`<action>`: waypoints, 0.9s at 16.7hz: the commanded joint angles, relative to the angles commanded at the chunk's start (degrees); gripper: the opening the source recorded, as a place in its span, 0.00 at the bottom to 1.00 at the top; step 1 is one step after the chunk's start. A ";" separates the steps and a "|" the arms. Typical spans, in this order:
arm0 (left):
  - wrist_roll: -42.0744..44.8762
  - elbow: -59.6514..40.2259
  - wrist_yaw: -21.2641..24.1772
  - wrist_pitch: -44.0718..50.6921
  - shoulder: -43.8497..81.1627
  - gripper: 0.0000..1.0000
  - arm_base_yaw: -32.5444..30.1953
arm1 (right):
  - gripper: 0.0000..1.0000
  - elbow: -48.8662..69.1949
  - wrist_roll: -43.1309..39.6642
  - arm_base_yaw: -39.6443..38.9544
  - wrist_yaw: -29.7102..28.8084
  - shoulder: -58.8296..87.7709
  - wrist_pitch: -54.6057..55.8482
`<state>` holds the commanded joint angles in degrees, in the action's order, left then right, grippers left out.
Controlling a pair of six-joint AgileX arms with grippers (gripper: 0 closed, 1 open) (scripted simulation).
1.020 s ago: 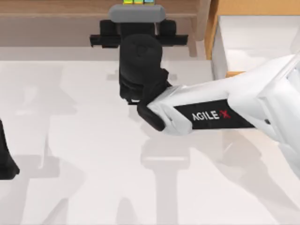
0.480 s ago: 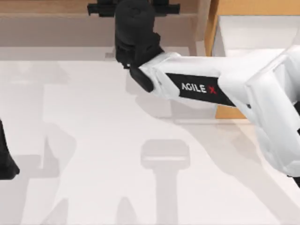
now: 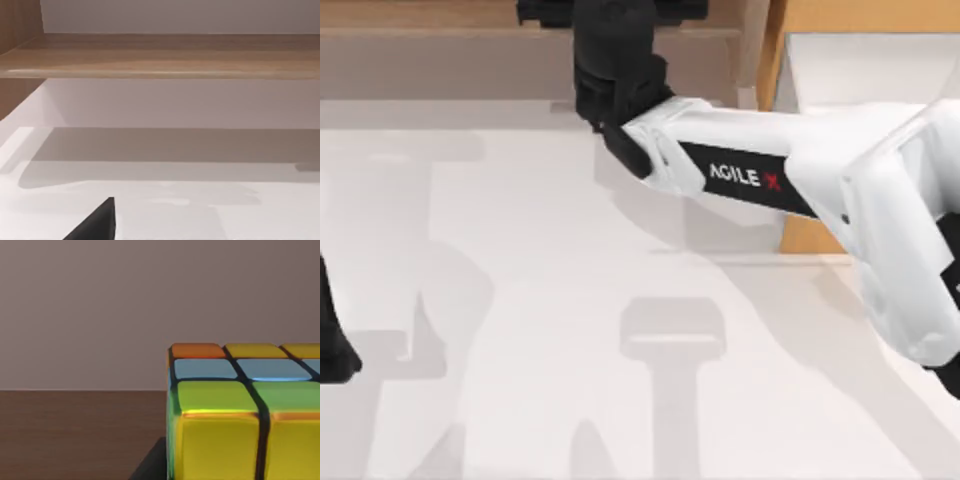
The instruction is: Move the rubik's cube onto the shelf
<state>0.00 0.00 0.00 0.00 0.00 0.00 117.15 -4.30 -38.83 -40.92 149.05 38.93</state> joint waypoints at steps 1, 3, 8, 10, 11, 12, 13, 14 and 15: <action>0.00 0.00 0.00 0.00 0.00 1.00 0.00 | 0.08 0.00 0.00 0.00 0.00 0.00 0.00; 0.00 0.00 0.00 0.00 0.00 1.00 0.00 | 0.23 0.00 0.00 0.00 0.00 0.00 0.00; 0.00 0.00 0.00 0.00 0.00 1.00 0.00 | 0.60 0.00 0.00 0.00 0.00 0.00 0.00; 0.00 0.00 0.00 0.00 0.00 1.00 0.00 | 0.75 0.00 0.00 0.00 0.00 0.00 0.00; 0.00 0.00 0.00 0.00 0.00 1.00 0.00 | 0.83 0.00 0.00 0.00 0.00 0.00 0.00; 0.00 0.00 0.00 0.00 0.00 1.00 0.00 | 0.90 0.00 0.00 0.00 0.00 0.00 0.00; 0.00 0.00 0.00 0.00 0.00 1.00 0.00 | 0.98 0.00 0.00 0.00 0.00 0.00 0.00; 0.00 0.00 0.00 0.00 0.00 1.00 0.00 | 1.00 0.00 0.00 0.00 0.00 0.00 0.00; 0.00 0.00 0.00 0.00 0.00 1.00 0.00 | 1.00 0.00 0.00 0.00 0.00 0.00 0.00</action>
<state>0.00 0.00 0.00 0.00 0.00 0.00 117.15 -4.30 -38.83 -40.92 149.05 38.93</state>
